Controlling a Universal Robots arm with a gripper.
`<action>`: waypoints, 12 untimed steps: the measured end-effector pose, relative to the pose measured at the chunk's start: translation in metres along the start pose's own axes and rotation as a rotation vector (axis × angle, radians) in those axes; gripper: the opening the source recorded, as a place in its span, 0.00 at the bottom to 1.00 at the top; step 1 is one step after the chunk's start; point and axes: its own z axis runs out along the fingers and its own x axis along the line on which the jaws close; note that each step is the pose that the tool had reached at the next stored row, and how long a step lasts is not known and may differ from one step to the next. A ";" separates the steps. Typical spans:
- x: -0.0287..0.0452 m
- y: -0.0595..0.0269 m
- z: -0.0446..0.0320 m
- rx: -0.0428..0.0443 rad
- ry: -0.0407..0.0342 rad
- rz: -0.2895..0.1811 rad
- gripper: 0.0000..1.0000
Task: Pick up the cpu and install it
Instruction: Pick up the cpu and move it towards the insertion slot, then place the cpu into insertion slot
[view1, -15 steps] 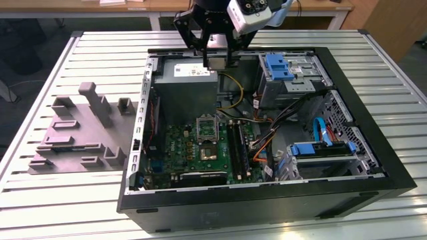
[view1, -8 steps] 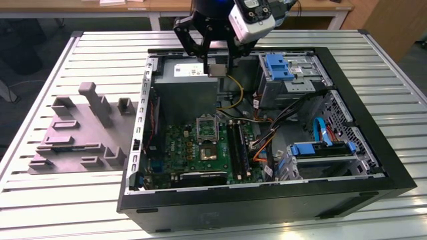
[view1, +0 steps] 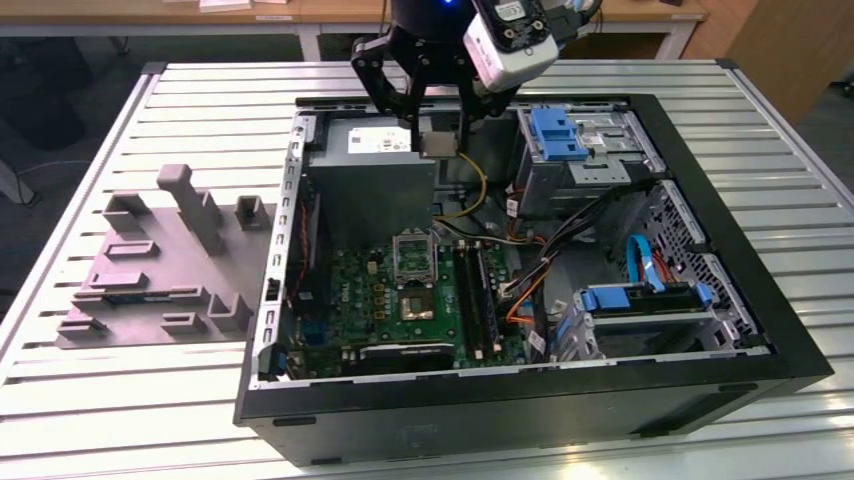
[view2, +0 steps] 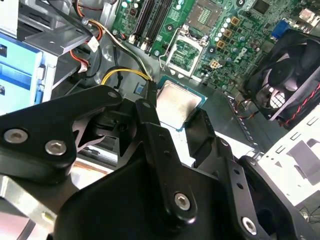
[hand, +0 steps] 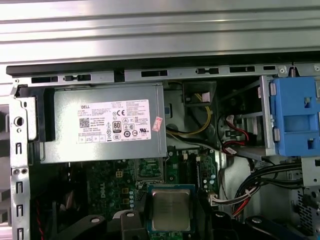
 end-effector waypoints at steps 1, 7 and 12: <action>0.0001 0.0000 0.0000 -0.0001 0.0000 0.000 0.47; 0.0009 -0.0001 0.0000 -0.0002 0.0000 0.000 0.47; 0.0030 -0.0003 0.0000 -0.0001 0.0000 0.000 0.47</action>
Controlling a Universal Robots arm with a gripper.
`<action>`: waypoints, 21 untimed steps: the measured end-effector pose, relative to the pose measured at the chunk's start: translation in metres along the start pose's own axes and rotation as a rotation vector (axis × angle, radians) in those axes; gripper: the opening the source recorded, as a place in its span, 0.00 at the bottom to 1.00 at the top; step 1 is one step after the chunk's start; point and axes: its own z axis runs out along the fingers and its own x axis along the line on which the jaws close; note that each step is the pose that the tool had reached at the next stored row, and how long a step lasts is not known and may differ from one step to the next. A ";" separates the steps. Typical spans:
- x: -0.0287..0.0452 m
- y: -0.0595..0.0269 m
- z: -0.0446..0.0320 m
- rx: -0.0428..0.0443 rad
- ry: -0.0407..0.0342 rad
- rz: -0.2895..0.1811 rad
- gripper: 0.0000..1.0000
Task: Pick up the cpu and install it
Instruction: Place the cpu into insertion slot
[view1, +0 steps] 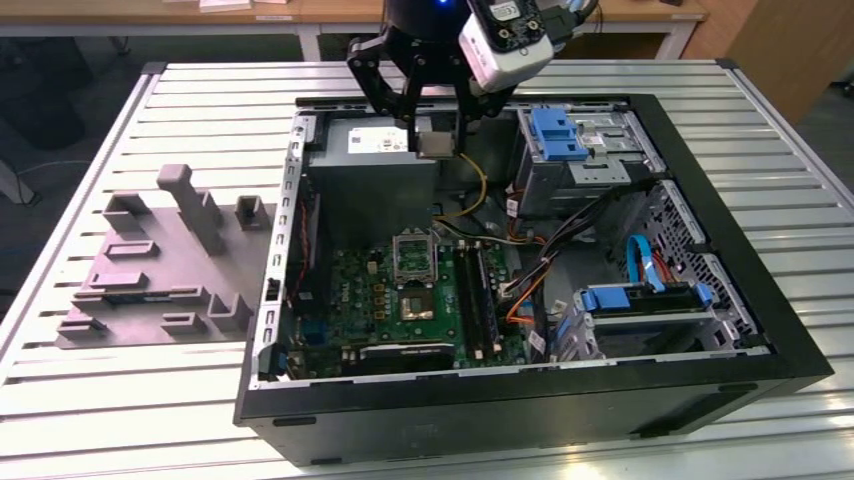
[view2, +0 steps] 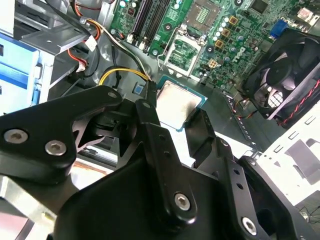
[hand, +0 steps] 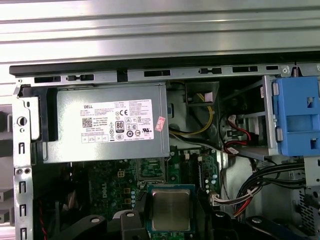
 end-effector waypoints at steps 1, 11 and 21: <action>0.0001 0.0000 0.0000 0.0000 0.0000 0.000 0.47; 0.0014 -0.0004 -0.0001 0.0000 0.0000 -0.001 0.47; 0.0038 -0.0180 0.0110 -0.0018 0.0052 -0.081 0.47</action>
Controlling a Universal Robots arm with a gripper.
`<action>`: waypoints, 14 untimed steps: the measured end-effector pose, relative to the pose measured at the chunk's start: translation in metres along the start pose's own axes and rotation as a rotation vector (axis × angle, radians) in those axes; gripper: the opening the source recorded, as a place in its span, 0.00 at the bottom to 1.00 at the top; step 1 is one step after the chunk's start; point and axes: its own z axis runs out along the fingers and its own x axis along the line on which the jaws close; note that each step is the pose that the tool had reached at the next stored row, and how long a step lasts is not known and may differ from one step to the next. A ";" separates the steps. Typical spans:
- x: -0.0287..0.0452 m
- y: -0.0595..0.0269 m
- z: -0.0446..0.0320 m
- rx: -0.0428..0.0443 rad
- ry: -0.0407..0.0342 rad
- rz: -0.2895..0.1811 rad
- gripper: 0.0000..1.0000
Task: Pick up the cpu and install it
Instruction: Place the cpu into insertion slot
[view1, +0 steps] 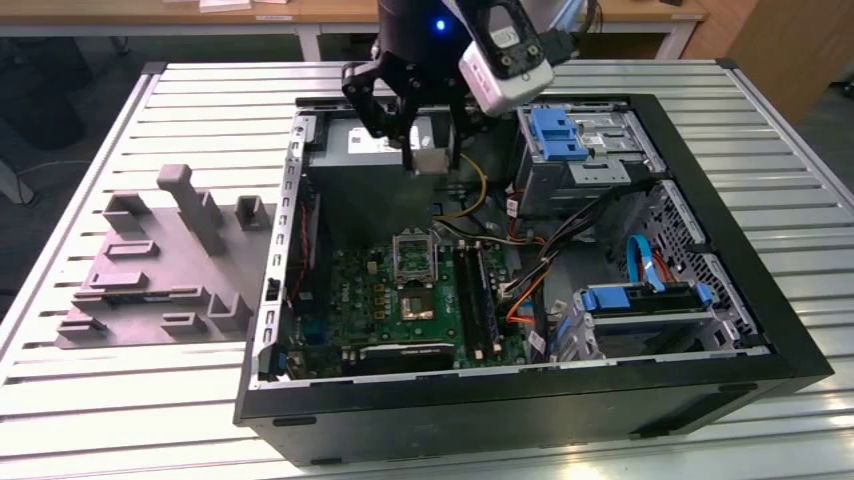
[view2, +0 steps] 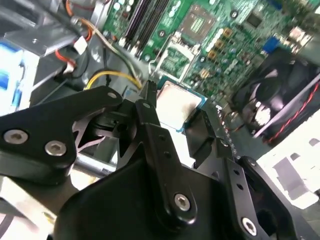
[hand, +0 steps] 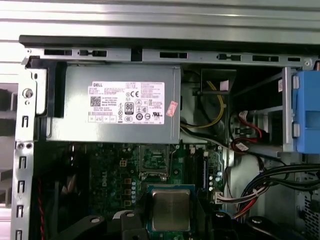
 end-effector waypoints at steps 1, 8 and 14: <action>0.0000 -0.0043 0.0015 0.0000 0.0000 0.000 0.47; 0.0003 -0.0190 0.0131 -0.0001 -0.0001 0.000 0.47; 0.0006 -0.0224 0.0172 0.0229 0.0000 0.000 0.47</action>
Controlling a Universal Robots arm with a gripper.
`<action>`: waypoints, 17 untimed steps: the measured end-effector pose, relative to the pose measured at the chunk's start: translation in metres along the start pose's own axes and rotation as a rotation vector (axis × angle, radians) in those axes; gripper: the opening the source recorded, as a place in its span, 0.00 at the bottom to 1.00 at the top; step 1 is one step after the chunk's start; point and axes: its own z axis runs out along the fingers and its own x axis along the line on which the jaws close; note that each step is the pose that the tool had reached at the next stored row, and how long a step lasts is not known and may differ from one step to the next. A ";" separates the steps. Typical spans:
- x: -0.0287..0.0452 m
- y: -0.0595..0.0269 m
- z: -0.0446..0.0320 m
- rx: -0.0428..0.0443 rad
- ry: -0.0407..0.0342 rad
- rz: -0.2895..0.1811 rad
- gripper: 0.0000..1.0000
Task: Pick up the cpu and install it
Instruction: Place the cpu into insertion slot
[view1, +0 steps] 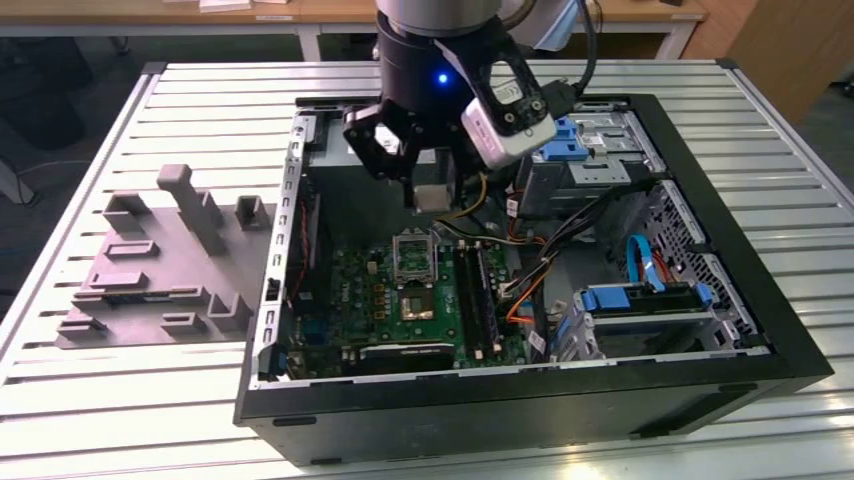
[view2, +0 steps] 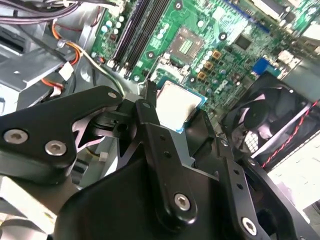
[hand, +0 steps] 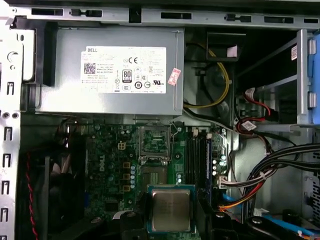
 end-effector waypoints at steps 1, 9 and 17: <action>0.0002 -0.0001 0.0013 0.0033 -0.0001 0.000 0.47; 0.0042 -0.0005 0.0157 0.0040 0.0004 0.000 0.47; 0.0071 -0.0009 0.0302 0.0040 0.0004 0.000 0.47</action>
